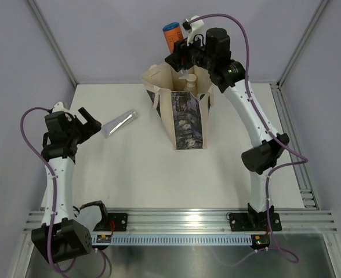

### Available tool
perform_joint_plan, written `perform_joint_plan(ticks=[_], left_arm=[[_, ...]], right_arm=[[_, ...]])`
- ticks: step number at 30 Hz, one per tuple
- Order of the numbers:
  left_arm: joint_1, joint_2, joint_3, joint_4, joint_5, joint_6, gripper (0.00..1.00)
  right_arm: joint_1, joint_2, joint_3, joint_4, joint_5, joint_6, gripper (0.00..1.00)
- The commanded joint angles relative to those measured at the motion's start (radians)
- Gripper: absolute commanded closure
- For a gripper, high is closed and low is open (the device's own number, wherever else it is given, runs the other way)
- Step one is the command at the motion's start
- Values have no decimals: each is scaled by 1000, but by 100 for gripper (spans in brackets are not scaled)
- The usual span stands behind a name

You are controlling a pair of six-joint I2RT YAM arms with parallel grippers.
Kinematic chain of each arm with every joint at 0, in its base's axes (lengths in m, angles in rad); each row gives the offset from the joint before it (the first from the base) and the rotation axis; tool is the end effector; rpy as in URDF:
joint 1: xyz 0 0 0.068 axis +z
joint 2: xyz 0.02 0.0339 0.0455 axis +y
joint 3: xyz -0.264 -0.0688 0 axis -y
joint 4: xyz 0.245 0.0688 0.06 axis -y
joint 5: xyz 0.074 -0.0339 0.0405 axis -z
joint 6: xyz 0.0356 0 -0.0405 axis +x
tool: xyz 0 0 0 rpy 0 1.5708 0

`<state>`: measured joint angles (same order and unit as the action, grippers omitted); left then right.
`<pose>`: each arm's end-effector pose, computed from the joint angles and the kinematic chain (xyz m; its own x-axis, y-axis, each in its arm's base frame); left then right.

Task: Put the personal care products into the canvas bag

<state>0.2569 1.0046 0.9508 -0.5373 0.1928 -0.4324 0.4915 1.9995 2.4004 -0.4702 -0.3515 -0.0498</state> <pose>0.2113 0.0485 0.3223 -0.4494 -0.5433 -0.7092 -0.3126 0.8393 -0.4449 0.3813 0.2180 0.4970 -0.0238 -0.0658 -0.9975 -0.7480 0.6632 -0.0258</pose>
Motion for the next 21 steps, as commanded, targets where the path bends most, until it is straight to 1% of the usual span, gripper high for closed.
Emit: perform_joint_plan(ticks=[1,5,6,7,9,10,12,14,15,16,18,19,21], left_arm=[[8,-37,3,46,-29,76,1],[8,-38,-12,95,49,147,1],[8,-37,-20,127,94,159,1],[8,-37,-29,144,121,165,1],[8,-20,-46,175,189,166,1],[8,-14,-47,198,206,165,1],[7,14,-52,221,235,161,1],[1,50,-52,252,244,164,1],[-4,69,-44,263,243,179,1],[-13,90,-34,261,235,194,1],[-53,165,-6,251,206,249,1],[-86,195,29,241,189,270,1],[-117,279,61,234,137,320,1]], right_arm=[[-53,67,10,62,52,-30,100],[-90,65,-69,22,-3,-58,100],[-94,61,-107,9,-21,-73,100],[-99,50,-124,-25,-74,-114,100],[-106,33,-186,-50,-115,-148,100],[-110,16,-204,-82,-165,-186,100],[-111,-2,-254,-105,-194,-211,98],[-111,-19,-274,-143,-217,-235,91],[-111,-21,-276,-166,-225,-249,86],[-111,-18,-274,-210,-225,-265,79],[-111,-10,-258,-255,-213,-278,72],[-111,-4,-254,-286,-204,-291,61],[-113,-2,-251,-303,-190,-288,47]])
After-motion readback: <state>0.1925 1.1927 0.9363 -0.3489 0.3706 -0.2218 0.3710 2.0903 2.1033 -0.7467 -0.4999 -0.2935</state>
